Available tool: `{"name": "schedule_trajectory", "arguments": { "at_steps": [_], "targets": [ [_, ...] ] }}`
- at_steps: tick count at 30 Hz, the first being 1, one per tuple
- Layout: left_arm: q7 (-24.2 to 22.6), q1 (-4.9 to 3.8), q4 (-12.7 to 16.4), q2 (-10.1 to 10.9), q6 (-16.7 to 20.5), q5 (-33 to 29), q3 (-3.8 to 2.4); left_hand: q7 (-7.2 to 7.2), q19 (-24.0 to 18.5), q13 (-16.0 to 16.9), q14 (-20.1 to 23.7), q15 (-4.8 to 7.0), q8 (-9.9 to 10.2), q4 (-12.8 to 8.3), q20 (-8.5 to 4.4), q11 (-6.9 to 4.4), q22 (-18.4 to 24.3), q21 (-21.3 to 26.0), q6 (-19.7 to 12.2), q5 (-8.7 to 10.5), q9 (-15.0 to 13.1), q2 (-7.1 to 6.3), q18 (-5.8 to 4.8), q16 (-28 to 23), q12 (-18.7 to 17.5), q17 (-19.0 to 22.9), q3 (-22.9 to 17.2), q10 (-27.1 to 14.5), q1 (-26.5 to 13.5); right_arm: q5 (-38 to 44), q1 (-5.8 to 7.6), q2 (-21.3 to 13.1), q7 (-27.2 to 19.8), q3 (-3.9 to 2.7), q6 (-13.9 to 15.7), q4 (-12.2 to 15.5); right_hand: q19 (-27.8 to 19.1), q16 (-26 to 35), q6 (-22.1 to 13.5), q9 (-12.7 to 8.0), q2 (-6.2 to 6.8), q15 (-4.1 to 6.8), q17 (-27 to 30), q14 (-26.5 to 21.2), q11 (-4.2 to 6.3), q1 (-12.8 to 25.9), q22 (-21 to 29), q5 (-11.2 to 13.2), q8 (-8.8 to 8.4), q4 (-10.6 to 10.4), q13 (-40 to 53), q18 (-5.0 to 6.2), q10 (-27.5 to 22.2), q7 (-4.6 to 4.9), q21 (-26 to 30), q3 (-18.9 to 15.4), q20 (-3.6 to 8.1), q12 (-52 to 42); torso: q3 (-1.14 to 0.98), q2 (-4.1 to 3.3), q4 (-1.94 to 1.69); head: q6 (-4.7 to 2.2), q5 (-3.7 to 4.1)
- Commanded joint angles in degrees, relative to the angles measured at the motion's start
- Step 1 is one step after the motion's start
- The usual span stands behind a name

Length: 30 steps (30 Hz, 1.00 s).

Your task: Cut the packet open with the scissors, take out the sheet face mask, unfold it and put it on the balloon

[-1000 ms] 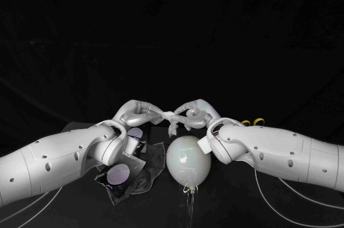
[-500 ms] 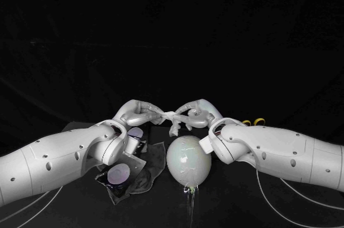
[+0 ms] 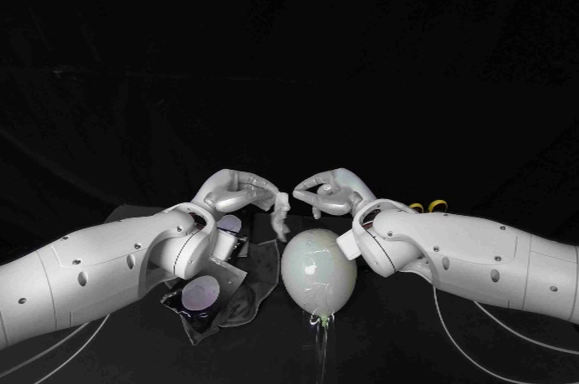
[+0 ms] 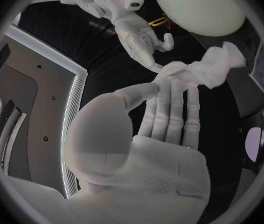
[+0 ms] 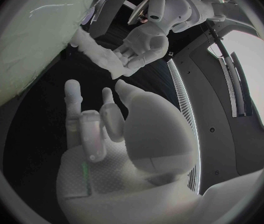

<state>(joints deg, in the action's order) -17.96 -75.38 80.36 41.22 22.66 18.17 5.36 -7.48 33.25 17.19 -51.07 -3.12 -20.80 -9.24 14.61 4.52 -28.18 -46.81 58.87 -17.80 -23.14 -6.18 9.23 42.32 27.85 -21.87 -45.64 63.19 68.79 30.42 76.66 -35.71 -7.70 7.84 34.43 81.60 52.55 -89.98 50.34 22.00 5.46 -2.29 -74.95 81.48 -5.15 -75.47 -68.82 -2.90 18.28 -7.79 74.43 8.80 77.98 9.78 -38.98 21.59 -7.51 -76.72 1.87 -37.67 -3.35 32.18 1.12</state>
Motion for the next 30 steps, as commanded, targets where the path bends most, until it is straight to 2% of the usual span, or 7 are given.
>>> {"name": "schedule_trajectory", "arguments": {
  "at_steps": [1, 6, 8, 16, 22, 26, 30],
  "targets": [
    [-2.01, -0.06, 0.54, -0.11, -0.45, -5.34, -0.08, -0.15, -1.18, 0.36, 1.72, -0.54, -0.70, 0.27, 0.40, 0.26, 0.44, 0.76, -0.84, 0.18, -6.16, 1.55, 0.17, 0.46, 0.75, -0.12, 1.34, -1.00, 0.64, 7.00, 0.01, 0.03, 1.14, -0.02, -1.25, 0.10, -0.60, -0.06, -0.46, -0.18, 0.48, -0.22, -1.05, -0.92, -0.37, 0.16, 0.08, 0.18, -0.37, -0.16, -0.67, 0.47, -1.04, 0.17, 0.41, -0.40, -0.17, 0.78, -0.02, 0.04, 0.01, -0.02, -0.02],
    [-1.01, -0.06, 0.86, -0.08, -0.70, -7.86, -0.08, -0.19, -1.62, 0.50, 3.40, -1.02, -1.28, 0.43, 0.79, 0.57, 0.67, 1.09, -1.34, 0.20, -6.70, 1.93, 0.35, 0.39, 1.26, 0.00, 2.17, -2.25, 0.86, 11.30, 0.01, -0.11, 1.62, -0.02, 0.24, -0.17, -0.87, -0.03, -0.40, -0.27, 0.72, -0.38, -0.68, -1.27, -0.49, -0.08, 0.13, 0.17, -0.49, -0.08, -0.94, 0.49, -1.43, 0.24, 0.62, -0.58, -0.36, 1.05, -0.02, 0.03, 0.02, -0.05, -0.06],
    [-0.58, -0.06, 0.90, -0.05, -0.73, -8.35, -0.07, -0.49, -2.44, 0.40, 5.92, -1.90, -1.87, 0.88, 1.29, 1.14, 1.15, 1.91, -2.10, 0.83, -7.24, 2.62, 0.34, -0.19, 1.48, 0.49, 2.63, -4.00, 0.93, 12.29, 0.01, -0.22, 1.53, -0.02, 1.15, -0.18, -0.97, -0.03, -0.14, -0.25, 0.72, -0.42, -0.83, -1.21, -0.47, -0.37, 0.15, 0.17, -0.41, 0.05, -0.88, 0.52, -1.45, 0.19, 0.70, -0.57, -0.44, 1.00, -0.02, 0.01, 0.01, -0.10, -0.05],
    [1.15, -0.06, 0.99, 0.11, 0.11, -9.81, -0.07, -0.86, -2.37, 0.47, 5.90, -1.86, -2.18, 0.80, 1.33, 1.12, 1.23, 1.95, -2.28, 0.85, -7.48, 2.72, 0.56, 0.11, 1.90, 0.54, 2.92, -4.09, 1.14, 17.24, -0.01, -0.95, 0.53, -0.02, 5.79, 1.34, -0.05, -0.23, 3.29, 0.17, 0.17, 0.39, -5.71, 2.26, 0.61, -2.36, -0.27, 0.12, 1.16, 1.19, 3.32, 1.39, 2.21, -1.14, 0.14, -0.09, -0.60, -2.93, -0.01, -0.03, 0.02, -0.04, -0.07],
    [1.84, -0.06, 0.97, 0.11, 1.34, -9.78, -0.07, -0.83, -2.36, 0.47, 5.98, -1.86, -2.31, 0.61, 1.36, 1.14, 1.24, 1.94, -2.31, 0.69, -7.57, 2.58, 0.63, 0.17, 2.03, 0.60, 2.90, -4.16, 1.28, 20.06, -0.16, -2.03, 0.91, -0.03, 10.15, 4.30, 6.53, -0.25, 5.38, 0.39, -0.25, 1.35, -9.52, 5.01, 1.66, -3.06, -3.68, 0.01, 2.27, 1.81, 7.14, 0.38, 5.53, -2.34, -7.69, 0.32, -0.07, -6.33, 0.01, 0.00, -0.06, 0.04, -0.13],
    [2.20, -0.06, 0.88, 0.13, 2.01, -9.64, -0.07, -0.77, -2.67, 0.43, 6.74, -2.07, -2.56, 0.65, 1.54, 1.21, 1.35, 2.14, -2.43, 0.60, -7.73, 2.52, 0.52, 0.22, 2.27, 0.72, 2.86, -4.40, 1.21, 20.92, -0.23, -2.63, 1.73, -0.03, 10.36, 5.84, 9.04, -0.20, 5.79, 0.35, -0.18, 1.66, -11.01, 6.02, 1.96, -3.08, -5.04, -0.06, 2.46, 2.03, 8.42, -0.17, 6.60, -2.61, -10.77, 0.49, 0.25, -7.40, 0.04, 0.03, 0.04, 0.11, -0.21],
    [2.43, -0.06, 0.80, 0.12, 2.56, -9.58, -0.07, -0.78, -2.95, 0.42, 7.36, -2.20, -2.74, 0.66, 1.63, 1.23, 1.43, 2.30, -2.51, 0.59, -7.85, 2.47, 0.43, 0.39, 2.50, 0.77, 2.84, -4.49, 1.18, 23.16, -0.35, -2.29, 4.17, -0.03, 8.48, 6.63, 9.26, -0.20, 5.26, 0.10, 0.22, 1.70, -11.17, 6.15, 1.86, -2.66, -5.20, -0.04, 2.04, 1.95, 8.76, -0.21, 6.87, -2.40, -10.95, 0.32, 0.38, -7.67, -0.01, 0.01, 0.02, 0.12, -0.16]
  ]
}}
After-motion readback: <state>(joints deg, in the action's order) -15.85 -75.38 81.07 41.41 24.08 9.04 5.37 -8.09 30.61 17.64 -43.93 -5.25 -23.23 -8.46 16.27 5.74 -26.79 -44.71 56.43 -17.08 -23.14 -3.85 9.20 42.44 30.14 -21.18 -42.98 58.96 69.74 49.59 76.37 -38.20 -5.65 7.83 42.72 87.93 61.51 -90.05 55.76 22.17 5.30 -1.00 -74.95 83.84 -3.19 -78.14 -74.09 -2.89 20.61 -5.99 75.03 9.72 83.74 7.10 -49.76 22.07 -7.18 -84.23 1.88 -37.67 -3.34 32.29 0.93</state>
